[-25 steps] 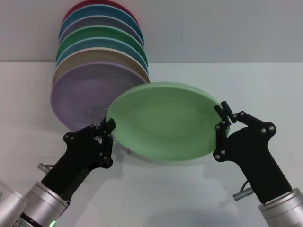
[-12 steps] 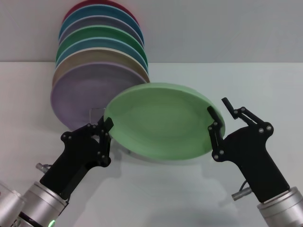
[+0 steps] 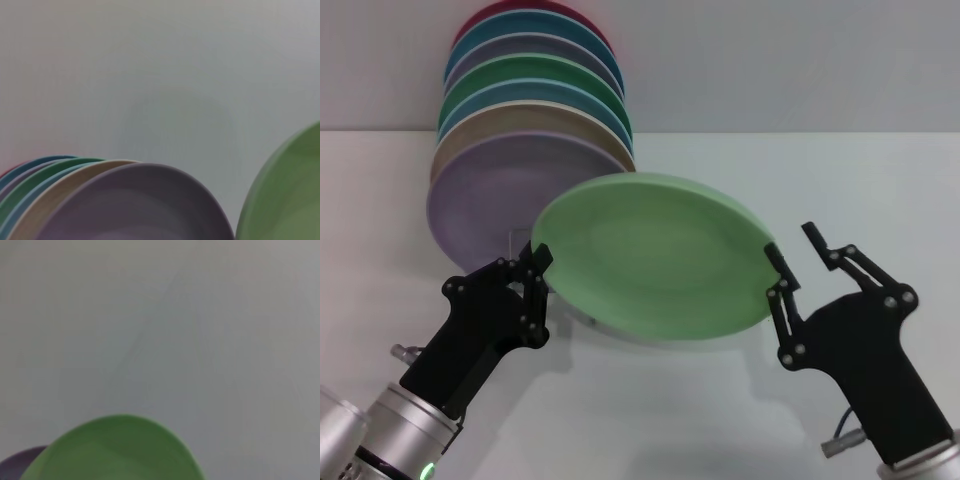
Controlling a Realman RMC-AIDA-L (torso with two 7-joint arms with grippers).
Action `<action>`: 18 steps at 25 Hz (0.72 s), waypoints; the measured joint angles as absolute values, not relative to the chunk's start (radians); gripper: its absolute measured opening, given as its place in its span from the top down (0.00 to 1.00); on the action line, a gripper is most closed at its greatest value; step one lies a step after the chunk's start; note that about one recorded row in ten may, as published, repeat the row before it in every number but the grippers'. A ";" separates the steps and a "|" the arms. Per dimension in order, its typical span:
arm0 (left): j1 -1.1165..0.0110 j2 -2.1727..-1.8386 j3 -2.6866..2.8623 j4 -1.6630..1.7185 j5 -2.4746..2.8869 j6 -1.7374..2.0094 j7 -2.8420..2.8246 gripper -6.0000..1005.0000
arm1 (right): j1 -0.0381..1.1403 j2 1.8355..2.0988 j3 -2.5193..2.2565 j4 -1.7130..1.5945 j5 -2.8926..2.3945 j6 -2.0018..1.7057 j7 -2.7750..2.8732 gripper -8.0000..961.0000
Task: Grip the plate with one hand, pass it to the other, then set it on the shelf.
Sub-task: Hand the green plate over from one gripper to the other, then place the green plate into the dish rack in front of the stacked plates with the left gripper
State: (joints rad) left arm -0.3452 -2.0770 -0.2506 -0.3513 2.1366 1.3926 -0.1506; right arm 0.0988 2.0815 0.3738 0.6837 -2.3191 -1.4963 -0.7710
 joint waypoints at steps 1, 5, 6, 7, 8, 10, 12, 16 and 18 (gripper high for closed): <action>-0.345 -2.077 -0.252 -0.353 2.137 1.392 -0.150 0.95 | 0.089 2.082 0.368 0.683 -2.321 -1.512 -0.771 0.71; -0.341 -2.077 -0.255 -0.359 2.137 1.393 -0.147 0.94 | 0.079 2.082 0.347 0.681 -2.320 -1.540 -0.770 0.71; -0.337 -2.075 -0.259 -0.361 2.136 1.397 -0.144 0.94 | 0.073 2.082 0.327 0.682 -2.318 -1.564 -0.770 0.71; -0.337 -2.075 -0.259 -0.361 2.136 1.397 -0.144 0.93 | 0.073 2.082 0.327 0.682 -2.318 -1.564 -0.770 0.71; -0.333 -2.074 -0.261 -0.362 2.136 1.401 -0.143 0.93 | 0.069 2.082 0.320 0.682 -2.317 -1.576 -0.770 0.71; -0.325 -2.071 -0.264 -0.365 2.136 1.416 -0.145 0.93 | 0.066 2.082 0.310 0.685 -2.317 -1.590 -0.768 0.71; -0.313 -2.069 -0.266 -0.366 2.136 1.450 -0.146 0.93 | 0.065 2.082 0.297 0.686 -2.316 -1.598 -0.759 0.71; -0.282 -2.063 -0.312 -0.362 2.140 1.548 -0.144 0.92 | 0.074 2.082 0.281 0.682 -2.316 -1.597 -0.735 0.71; -0.276 -2.062 -0.323 -0.360 2.140 1.567 -0.147 0.91 | 0.075 2.082 0.281 0.681 -2.316 -1.592 -0.733 0.71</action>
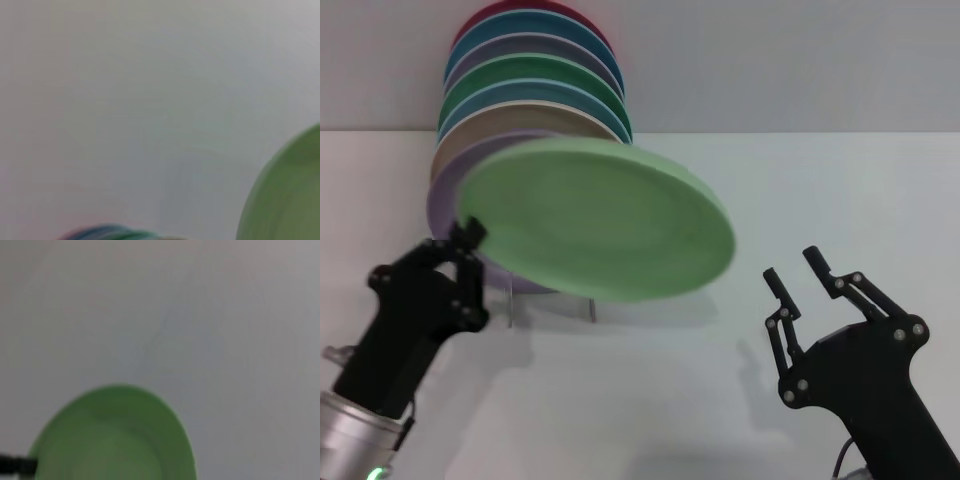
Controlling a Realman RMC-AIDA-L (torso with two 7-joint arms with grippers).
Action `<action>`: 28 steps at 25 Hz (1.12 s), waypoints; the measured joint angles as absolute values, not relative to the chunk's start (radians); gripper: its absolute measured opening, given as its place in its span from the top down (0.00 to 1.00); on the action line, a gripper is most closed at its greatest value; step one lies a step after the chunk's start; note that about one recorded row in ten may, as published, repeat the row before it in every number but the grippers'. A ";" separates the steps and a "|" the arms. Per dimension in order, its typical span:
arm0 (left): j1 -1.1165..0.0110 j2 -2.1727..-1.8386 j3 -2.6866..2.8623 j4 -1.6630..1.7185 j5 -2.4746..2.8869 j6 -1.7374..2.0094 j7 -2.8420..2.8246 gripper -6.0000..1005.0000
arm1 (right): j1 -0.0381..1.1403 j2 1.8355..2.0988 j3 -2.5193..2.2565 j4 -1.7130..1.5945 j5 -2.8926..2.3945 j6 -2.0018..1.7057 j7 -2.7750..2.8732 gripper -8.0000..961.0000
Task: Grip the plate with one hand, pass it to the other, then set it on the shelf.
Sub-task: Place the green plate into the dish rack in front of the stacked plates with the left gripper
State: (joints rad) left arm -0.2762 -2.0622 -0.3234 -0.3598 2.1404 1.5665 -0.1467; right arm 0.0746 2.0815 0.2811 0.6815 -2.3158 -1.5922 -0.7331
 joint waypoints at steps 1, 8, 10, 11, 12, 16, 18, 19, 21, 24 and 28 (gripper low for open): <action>-0.273 -2.061 -0.333 -0.358 2.140 1.583 -0.149 0.91 | 0.076 2.082 0.283 0.680 -2.316 -1.585 -0.733 0.71; -0.262 -2.059 -0.413 -0.347 2.143 1.652 -0.150 0.90 | 0.111 2.085 0.281 0.654 -2.267 -1.534 -0.732 0.70; -0.267 -2.058 -0.425 -0.339 2.144 1.661 -0.149 0.90 | 0.114 2.085 0.282 0.654 -2.263 -1.527 -0.732 0.70; -0.271 -2.058 -0.428 -0.332 2.144 1.665 -0.148 0.89 | 0.115 2.085 0.284 0.653 -2.263 -1.521 -0.732 0.70; -0.277 -2.058 -0.431 -0.325 2.144 1.666 -0.147 0.89 | 0.117 2.085 0.287 0.653 -2.263 -1.515 -0.732 0.70; -0.298 -2.062 -0.434 -0.284 2.140 1.656 -0.141 0.89 | 0.122 2.085 0.290 0.652 -2.252 -1.507 -0.732 0.70; -0.309 -2.066 -0.439 -0.265 2.137 1.640 -0.138 0.88 | 0.124 2.085 0.290 0.651 -2.243 -1.506 -0.732 0.70; -0.314 -2.067 -0.444 -0.258 2.136 1.626 -0.129 0.88 | 0.124 2.085 0.290 0.651 -2.243 -1.506 -0.732 0.69; -0.323 -2.068 -0.451 -0.254 2.136 1.597 -0.094 0.88 | 0.125 2.085 0.290 0.651 -2.238 -1.506 -0.732 0.69; -0.326 -2.068 -0.455 -0.252 2.137 1.584 -0.079 0.87 | 0.125 2.085 0.290 0.650 -2.236 -1.506 -0.732 0.69; -0.327 -2.068 -0.457 -0.242 2.144 1.545 -0.075 0.86 | 0.128 2.085 0.290 0.650 -2.221 -1.506 -0.738 0.69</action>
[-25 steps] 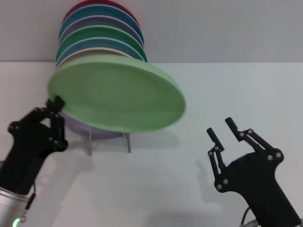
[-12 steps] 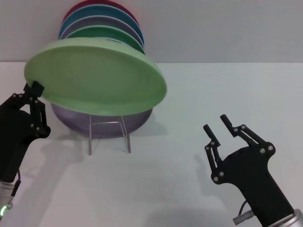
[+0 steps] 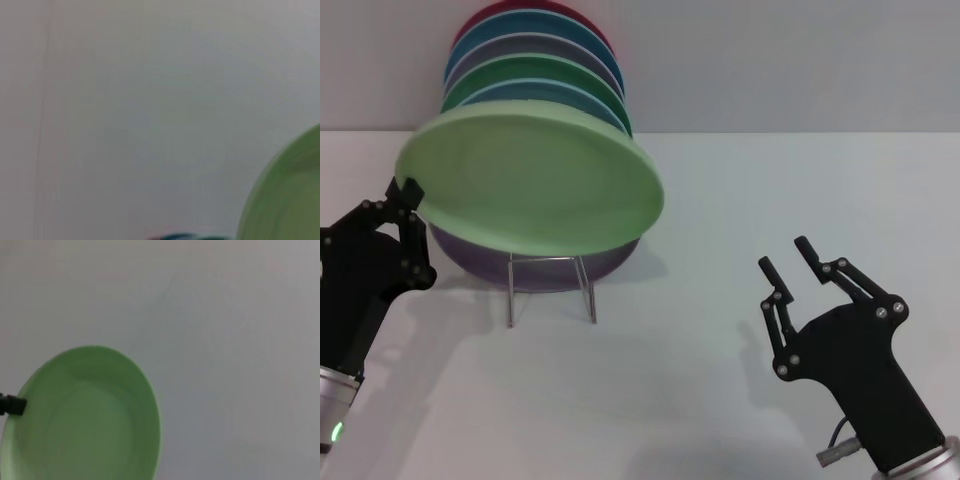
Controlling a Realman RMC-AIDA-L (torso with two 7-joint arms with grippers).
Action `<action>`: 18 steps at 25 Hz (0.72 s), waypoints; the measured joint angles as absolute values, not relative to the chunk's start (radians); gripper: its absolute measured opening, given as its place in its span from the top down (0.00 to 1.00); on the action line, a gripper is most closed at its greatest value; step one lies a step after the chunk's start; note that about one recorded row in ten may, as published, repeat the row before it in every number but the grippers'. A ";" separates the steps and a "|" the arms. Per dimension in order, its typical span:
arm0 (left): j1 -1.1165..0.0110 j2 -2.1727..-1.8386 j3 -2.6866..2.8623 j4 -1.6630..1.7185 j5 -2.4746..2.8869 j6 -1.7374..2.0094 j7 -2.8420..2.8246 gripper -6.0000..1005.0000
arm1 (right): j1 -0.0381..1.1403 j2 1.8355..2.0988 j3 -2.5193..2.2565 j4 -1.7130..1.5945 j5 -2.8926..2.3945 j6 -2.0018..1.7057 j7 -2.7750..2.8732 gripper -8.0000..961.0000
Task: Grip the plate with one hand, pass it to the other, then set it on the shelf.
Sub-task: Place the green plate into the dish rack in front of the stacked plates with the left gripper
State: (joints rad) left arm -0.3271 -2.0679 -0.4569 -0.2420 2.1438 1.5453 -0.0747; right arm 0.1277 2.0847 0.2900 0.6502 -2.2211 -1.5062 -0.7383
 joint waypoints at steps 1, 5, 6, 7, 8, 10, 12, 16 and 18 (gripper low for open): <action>-0.327 -2.068 -0.457 -0.242 2.144 1.545 -0.075 0.86 | 0.128 2.085 0.290 0.650 -2.221 -1.506 -0.738 0.69; -0.326 -2.069 -0.452 -0.227 2.144 1.499 -0.074 0.86 | 0.133 2.085 0.298 0.650 -2.213 -1.506 -0.739 0.68; -0.326 -2.069 -0.452 -0.227 2.144 1.499 -0.074 0.85 | 0.133 2.085 0.298 0.650 -2.213 -1.506 -0.739 0.68; -0.326 -2.069 -0.452 -0.227 2.144 1.499 -0.074 0.85 | 0.134 2.085 0.299 0.650 -2.211 -1.506 -0.739 0.68; -0.323 -2.069 -0.452 -0.224 2.143 1.465 -0.074 0.85 | 0.138 2.085 0.302 0.650 -2.209 -1.506 -0.739 0.68; -0.322 -2.069 -0.451 -0.223 2.144 1.444 -0.074 0.85 | 0.143 2.085 0.303 0.650 -2.205 -1.506 -0.740 0.68; -0.322 -2.069 -0.451 -0.222 2.144 1.432 -0.074 0.84 | 0.146 2.085 0.303 0.650 -2.201 -1.506 -0.740 0.68; -0.323 -2.069 -0.443 -0.222 2.145 1.392 -0.073 0.84 | 0.157 2.085 0.302 0.650 -2.196 -1.499 -0.740 0.67; -0.324 -2.070 -0.436 -0.221 2.146 1.376 -0.070 0.83 | 0.158 2.085 0.302 0.650 -2.195 -1.497 -0.740 0.67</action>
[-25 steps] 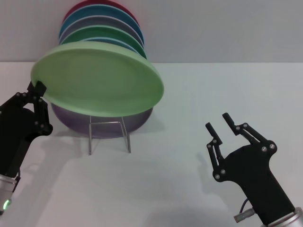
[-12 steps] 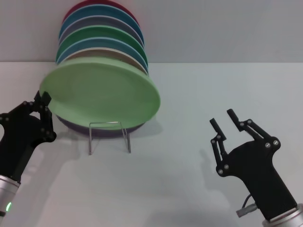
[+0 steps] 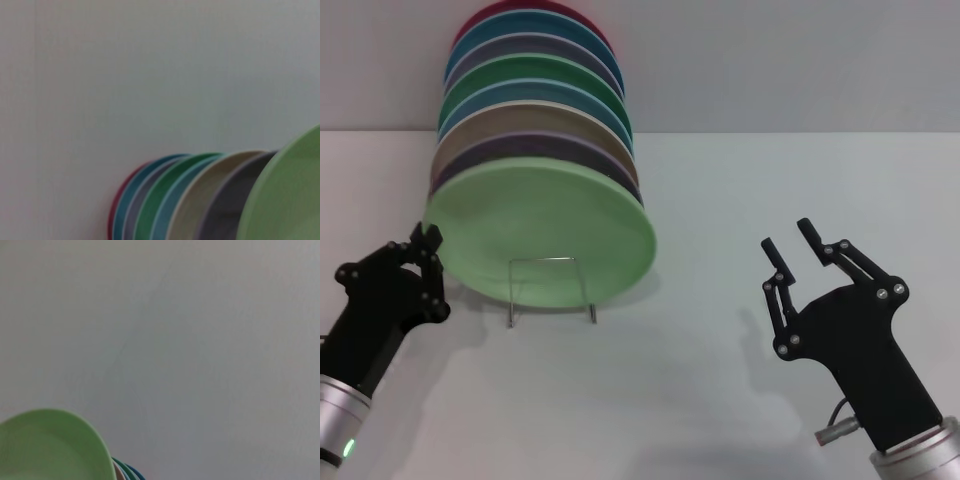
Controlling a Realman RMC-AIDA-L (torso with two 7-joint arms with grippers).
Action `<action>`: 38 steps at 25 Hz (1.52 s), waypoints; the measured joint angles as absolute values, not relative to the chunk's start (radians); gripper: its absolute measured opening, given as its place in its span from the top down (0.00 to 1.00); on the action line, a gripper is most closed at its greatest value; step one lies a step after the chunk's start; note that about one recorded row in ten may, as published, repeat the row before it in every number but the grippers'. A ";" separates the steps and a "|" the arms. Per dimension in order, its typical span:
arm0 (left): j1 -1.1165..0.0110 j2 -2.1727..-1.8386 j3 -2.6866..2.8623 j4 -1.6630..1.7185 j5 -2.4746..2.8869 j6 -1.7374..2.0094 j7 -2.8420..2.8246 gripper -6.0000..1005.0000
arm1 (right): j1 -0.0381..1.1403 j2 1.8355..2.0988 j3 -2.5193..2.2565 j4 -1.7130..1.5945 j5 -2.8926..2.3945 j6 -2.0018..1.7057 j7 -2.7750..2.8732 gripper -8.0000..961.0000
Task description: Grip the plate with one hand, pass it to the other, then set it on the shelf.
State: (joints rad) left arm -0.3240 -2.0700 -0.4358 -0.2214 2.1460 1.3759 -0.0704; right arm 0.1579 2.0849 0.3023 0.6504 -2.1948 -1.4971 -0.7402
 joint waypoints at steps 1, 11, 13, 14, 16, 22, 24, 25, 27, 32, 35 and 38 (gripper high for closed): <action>-0.325 -2.070 -0.433 -0.221 2.146 1.368 -0.067 0.83 | 0.159 2.085 0.302 0.650 -2.193 -1.497 -0.740 0.67; -0.319 -2.070 -0.431 -0.221 2.146 1.357 -0.060 0.81 | 0.184 2.087 0.301 0.643 -2.148 -1.494 -0.734 0.66; -0.300 -2.069 -0.430 -0.221 2.146 1.389 -0.060 0.81 | 0.194 2.088 0.300 0.639 -2.117 -1.494 -0.727 0.66; -0.300 -2.069 -0.430 -0.221 2.146 1.389 -0.060 0.78 | 0.199 2.088 0.301 0.636 -2.098 -1.493 -0.719 0.66; -0.249 -2.068 -0.425 -0.221 2.146 1.471 -0.060 0.71 | 0.213 2.088 0.301 0.630 -2.057 -1.493 -0.700 0.66; -0.173 -2.070 -0.402 -0.231 2.152 1.610 -0.061 0.49 | 0.273 2.085 0.303 0.587 -1.824 -1.488 -0.624 0.65; -0.175 -2.070 -0.401 -0.231 2.154 1.626 -0.067 0.41 | 0.280 2.084 0.304 0.585 -1.794 -1.488 -0.609 0.65; -0.188 -2.070 -0.409 -0.232 2.152 1.634 -0.072 0.35 | 0.290 2.082 0.311 0.575 -1.750 -1.488 -0.569 0.65; -0.201 -2.070 -0.425 -0.231 2.150 1.633 -0.075 0.23 | 0.295 2.081 0.326 0.557 -1.742 -1.488 -0.529 0.65; -0.242 -2.070 -0.511 -0.229 2.148 1.583 -0.119 0.21 | 0.329 2.080 0.340 0.422 -1.742 -1.470 -0.253 0.64; -0.248 -2.070 -0.534 -0.230 2.148 1.571 -0.127 0.21 | 0.352 2.079 0.335 0.340 -1.744 -1.459 -0.091 0.64; -0.268 -2.072 -0.592 -0.232 2.148 1.535 -0.139 0.21 | 0.373 2.079 0.335 0.248 -1.745 -1.454 0.056 0.60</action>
State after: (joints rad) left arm -0.2685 -2.0720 -0.5915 -0.2322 2.1476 1.5346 -0.1393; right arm 0.3734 2.0785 0.3349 0.2483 -1.7449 -1.4544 0.0556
